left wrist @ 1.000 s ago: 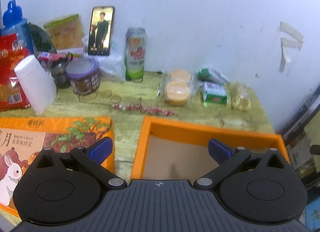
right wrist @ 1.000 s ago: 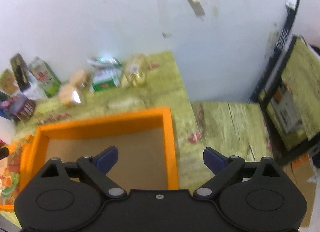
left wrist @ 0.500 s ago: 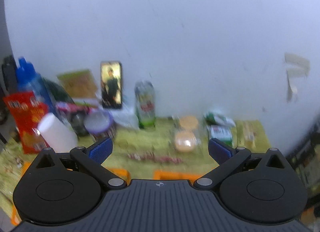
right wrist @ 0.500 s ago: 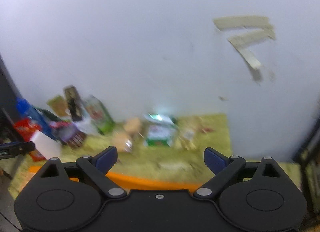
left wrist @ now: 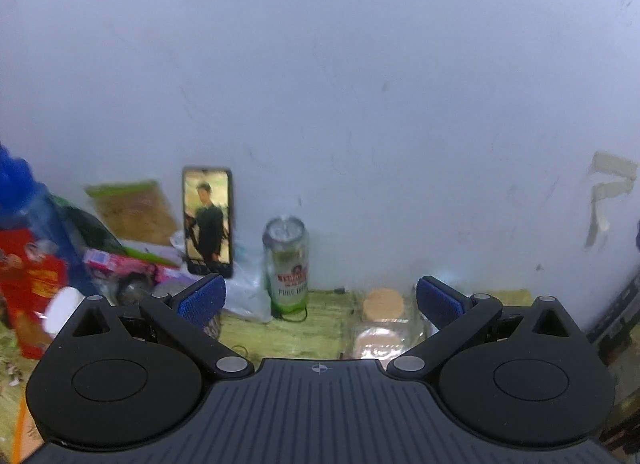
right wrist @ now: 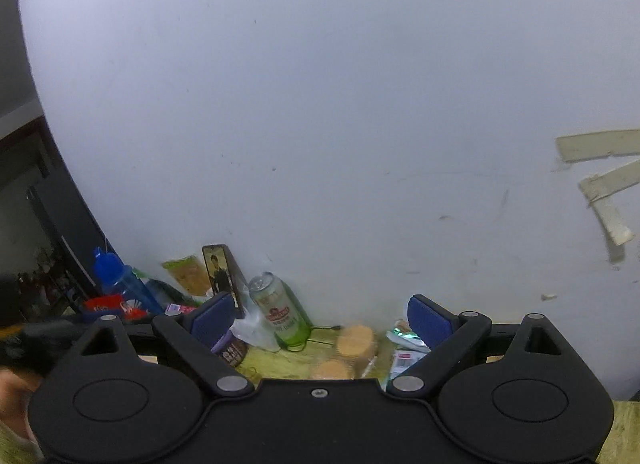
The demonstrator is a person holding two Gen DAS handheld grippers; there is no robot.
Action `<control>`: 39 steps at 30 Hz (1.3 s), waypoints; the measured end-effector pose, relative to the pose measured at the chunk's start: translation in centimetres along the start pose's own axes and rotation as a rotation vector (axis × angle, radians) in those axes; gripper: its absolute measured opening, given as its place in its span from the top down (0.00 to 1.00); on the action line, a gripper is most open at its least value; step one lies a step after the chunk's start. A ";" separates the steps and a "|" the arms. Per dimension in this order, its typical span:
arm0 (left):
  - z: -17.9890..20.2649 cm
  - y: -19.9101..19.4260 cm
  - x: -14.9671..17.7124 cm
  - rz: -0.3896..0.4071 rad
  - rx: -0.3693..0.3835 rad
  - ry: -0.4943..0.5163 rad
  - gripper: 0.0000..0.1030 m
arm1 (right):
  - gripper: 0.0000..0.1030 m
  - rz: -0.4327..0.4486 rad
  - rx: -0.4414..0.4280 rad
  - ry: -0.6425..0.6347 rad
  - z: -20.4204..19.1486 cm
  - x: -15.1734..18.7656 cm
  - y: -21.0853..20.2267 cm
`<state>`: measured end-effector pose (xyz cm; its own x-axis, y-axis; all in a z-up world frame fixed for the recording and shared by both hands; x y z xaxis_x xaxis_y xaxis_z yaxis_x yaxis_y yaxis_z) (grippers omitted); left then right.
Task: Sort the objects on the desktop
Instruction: 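Lower both tools toward the wrapped round cakes beside the beer can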
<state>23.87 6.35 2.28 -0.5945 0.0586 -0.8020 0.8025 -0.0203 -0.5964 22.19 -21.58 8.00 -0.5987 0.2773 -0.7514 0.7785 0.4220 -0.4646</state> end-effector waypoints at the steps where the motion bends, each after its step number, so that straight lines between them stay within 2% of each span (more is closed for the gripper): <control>1: -0.1 1.3 0.4 -0.011 0.011 0.003 0.00 | 0.09 -0.014 -0.001 0.012 -0.1 0.1 1.0; 5: -0.2 6.7 2.6 -0.049 0.062 0.017 0.00 | 0.09 -0.084 0.035 0.048 0.6 1.5 5.9; 12: 1.5 14.2 7.0 -0.106 0.188 0.089 0.02 | 0.11 -0.214 0.048 0.207 4.2 5.6 14.6; 20: 4.1 19.8 11.0 -0.215 0.323 0.154 0.07 | 0.13 -0.340 0.074 0.298 7.4 9.8 22.6; 23: 5.0 20.8 12.2 -0.259 0.354 0.177 0.10 | 0.16 -0.399 0.120 0.325 8.4 11.6 24.8; 27: 5.9 22.0 13.3 -0.302 0.383 0.202 0.17 | 0.16 -0.456 0.175 0.330 9.4 13.5 26.5; 30: 6.2 22.6 14.0 -0.331 0.400 0.205 0.18 | 0.15 -0.490 0.189 0.331 9.8 14.7 27.3; 39: 6.9 23.0 14.9 -0.353 0.409 0.243 0.19 | 0.16 -0.504 0.185 0.314 8.7 15.2 27.1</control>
Point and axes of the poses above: each gripper's, at about its wrist camera, not at the fingertips, and y roughly the way its jaws point, z to its right, x to its underside, the point moved 8 cm from there along y, roughly the way its jaws point, and after that the axes turned 5 degrees about y, right-handed, at the moved point
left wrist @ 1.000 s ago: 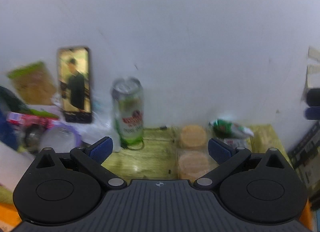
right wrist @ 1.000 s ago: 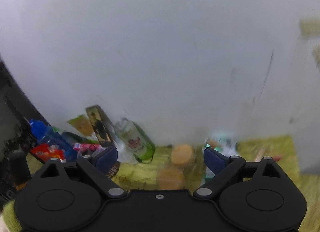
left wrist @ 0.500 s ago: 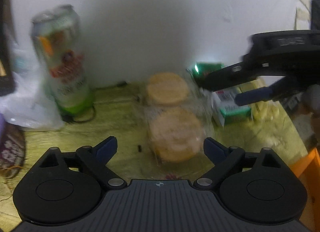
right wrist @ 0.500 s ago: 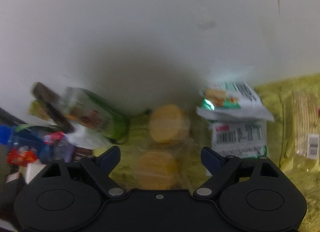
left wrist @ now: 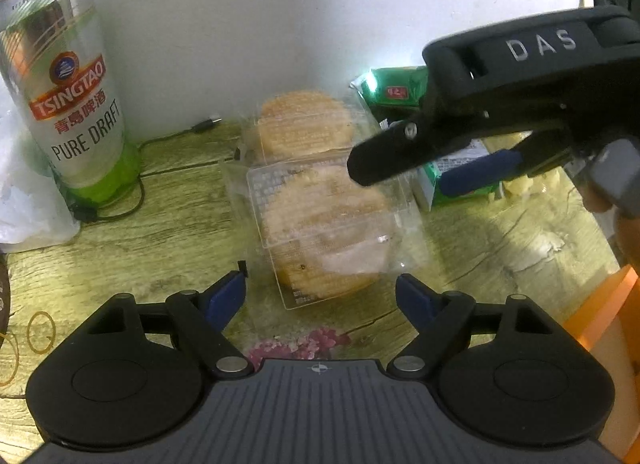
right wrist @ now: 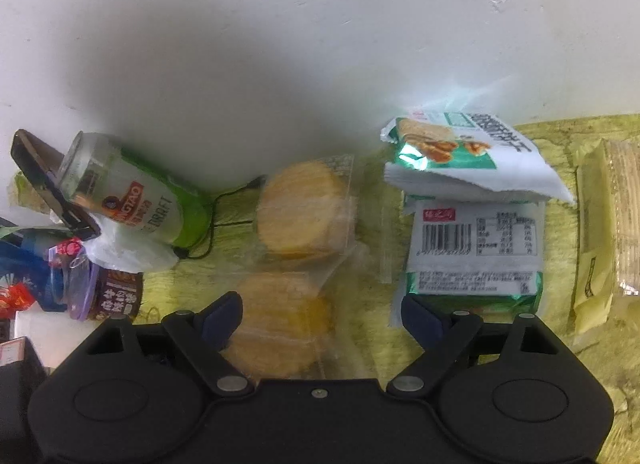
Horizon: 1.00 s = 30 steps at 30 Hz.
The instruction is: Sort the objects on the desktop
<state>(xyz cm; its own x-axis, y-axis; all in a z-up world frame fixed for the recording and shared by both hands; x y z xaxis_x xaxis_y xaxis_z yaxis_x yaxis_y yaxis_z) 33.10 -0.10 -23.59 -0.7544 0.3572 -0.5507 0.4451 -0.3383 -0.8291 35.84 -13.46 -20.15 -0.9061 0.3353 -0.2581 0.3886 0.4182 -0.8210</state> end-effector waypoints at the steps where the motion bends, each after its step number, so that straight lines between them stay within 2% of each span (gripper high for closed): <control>1: 0.0 0.0 -0.1 0.000 0.001 0.000 0.19 | 0.16 -0.007 0.004 -0.001 0.0 0.0 0.2; 7: 0.2 0.4 -0.2 -0.008 0.000 0.017 0.19 | 0.16 -0.072 0.010 0.036 0.2 0.0 2.3; 12: 0.5 0.5 -0.5 -0.016 0.007 0.028 0.19 | 0.16 -0.113 -0.113 0.134 0.2 0.6 3.2; 24: 0.5 0.6 -0.7 -0.030 0.015 0.049 0.19 | 0.16 -0.075 -0.224 0.122 -0.9 0.3 0.5; 30: 1.5 0.1 -0.9 -0.040 0.058 0.065 0.19 | 0.16 -0.058 -0.262 0.106 -1.8 0.4 -1.0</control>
Point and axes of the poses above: each gripper's, at about its wrist camera, not at the fingertips, and y roughly the way its jaws point, z to its right, x to its underside, the point moved 8 cm from there along y, roughly the way its jaws point, and after that the axes turned 5 degrees about y, right-handed, at the moved point
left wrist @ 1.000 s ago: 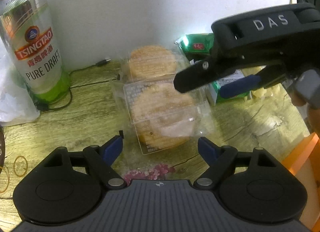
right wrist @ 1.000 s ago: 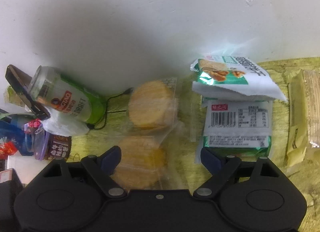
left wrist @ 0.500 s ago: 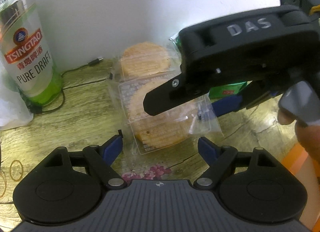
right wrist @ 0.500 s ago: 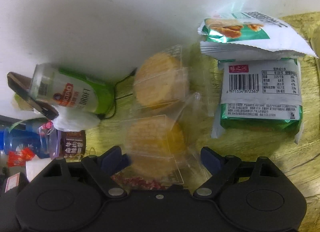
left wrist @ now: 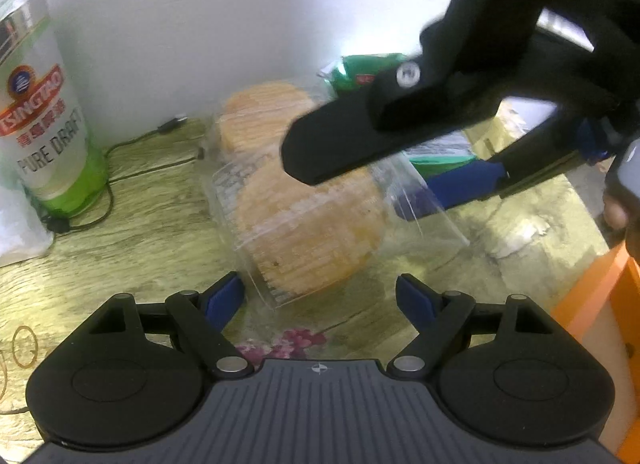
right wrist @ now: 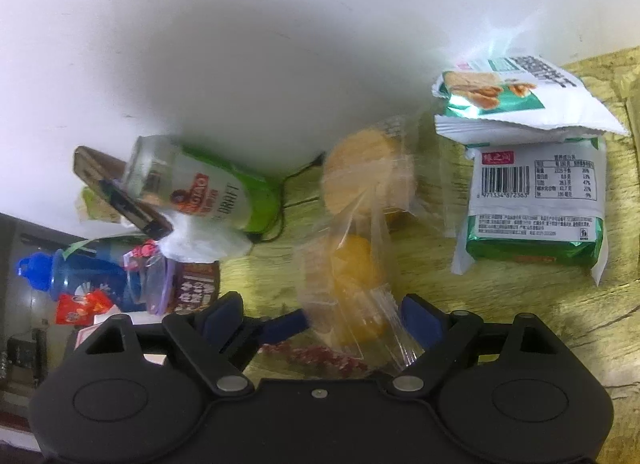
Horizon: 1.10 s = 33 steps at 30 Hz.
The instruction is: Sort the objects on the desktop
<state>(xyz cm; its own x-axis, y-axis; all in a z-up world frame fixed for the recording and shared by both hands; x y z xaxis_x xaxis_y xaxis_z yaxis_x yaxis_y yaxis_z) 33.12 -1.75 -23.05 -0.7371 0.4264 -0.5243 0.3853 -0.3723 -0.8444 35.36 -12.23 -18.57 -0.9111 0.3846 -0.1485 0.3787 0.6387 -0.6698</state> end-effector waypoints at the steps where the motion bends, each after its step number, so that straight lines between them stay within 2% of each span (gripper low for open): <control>1: 0.3 -0.1 0.0 -0.001 0.008 0.007 0.19 | 0.16 0.001 -0.007 -0.002 -0.2 0.0 -0.3; 10: 2.9 0.1 -0.6 0.008 0.111 0.045 0.19 | 0.16 0.041 -0.063 -0.026 -2.5 0.5 -3.1; 16: 4.5 1.4 -0.1 -0.012 0.185 0.032 0.19 | 0.16 0.055 -0.110 -0.010 -3.9 0.1 -3.4; 22: 4.3 1.5 0.2 -0.021 0.249 -0.031 0.16 | 0.16 0.032 -0.159 0.003 -5.4 -0.2 -1.9; 26: 3.5 1.4 0.1 -0.028 0.277 -0.114 0.13 | 0.16 -0.005 -0.166 0.034 -5.6 0.1 -0.1; 33: 1.2 0.6 0.7 -0.041 0.286 -0.249 0.09 | 0.16 -0.023 -0.161 0.041 -5.8 0.4 1.0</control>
Point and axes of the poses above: each gripper's, at about its wrist camera, not at the fingertips, and y roughly the way its jaws point, z to its right, x to its underside, the point moved 8 cm from there along y, roughly the way its jaws point, and after that the axes turned 5 degrees about y, right-handed, at the moved point
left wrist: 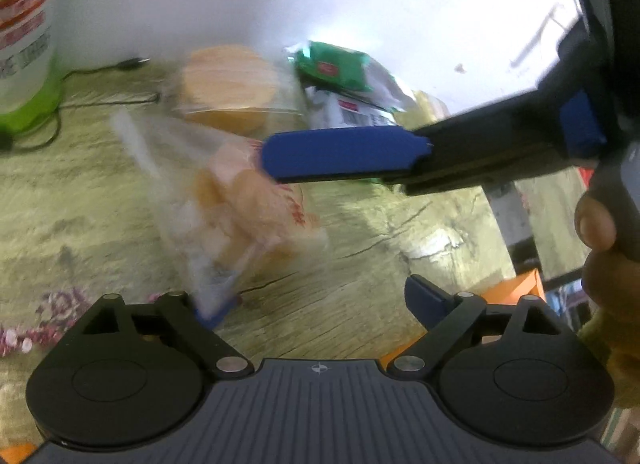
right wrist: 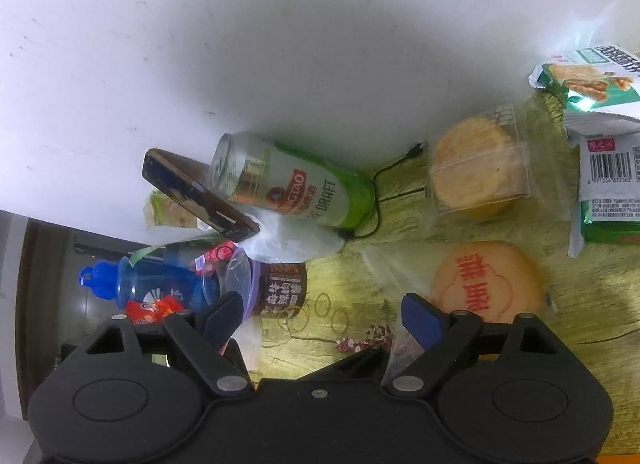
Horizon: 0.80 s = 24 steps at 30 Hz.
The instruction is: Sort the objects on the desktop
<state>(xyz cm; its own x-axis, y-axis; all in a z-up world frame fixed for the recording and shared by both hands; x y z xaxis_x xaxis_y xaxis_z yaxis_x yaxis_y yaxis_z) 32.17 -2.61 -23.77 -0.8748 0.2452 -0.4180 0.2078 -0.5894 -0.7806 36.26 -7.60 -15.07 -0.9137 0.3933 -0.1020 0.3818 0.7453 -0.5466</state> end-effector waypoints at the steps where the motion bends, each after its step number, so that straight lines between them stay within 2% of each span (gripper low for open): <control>1: -0.2 -0.2 0.0 0.001 0.007 -0.025 0.09 | 0.16 0.004 0.003 0.002 0.1 -0.1 -0.2; 6: -0.7 -1.1 0.2 0.014 0.041 -0.107 0.09 | 0.16 0.030 0.023 0.004 0.7 -0.7 -1.6; 15: 0.5 -3.6 0.6 0.067 0.042 -0.079 0.08 | 0.16 0.124 0.076 0.023 2.7 -2.5 -5.3; 19: 0.3 -5.1 0.7 0.130 -0.012 -0.042 0.08 | 0.16 0.141 0.101 0.061 4.3 -2.7 -6.4; 24: -1.1 -5.8 0.6 0.177 -0.123 0.004 0.08 | 0.16 0.125 0.119 0.118 5.9 -2.5 -6.0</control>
<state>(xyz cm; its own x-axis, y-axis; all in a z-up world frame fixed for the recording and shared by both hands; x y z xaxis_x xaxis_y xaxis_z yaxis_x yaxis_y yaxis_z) 30.92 1.79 -20.03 -0.8180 0.1495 -0.5554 0.4104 -0.5250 -0.7457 35.38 -16.24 -16.42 -0.8350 0.5442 -0.0810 0.4657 0.6207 -0.6308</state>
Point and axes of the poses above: each gripper's, at about its wrist camera, not at the fingertips, and y roughly the way its jaws point, z to its right, x to its underside, the point moved 8 cm from there along y, roughly the way its jaws point, and after that the axes turned 5 degrees about y, right-handed, at the moved point
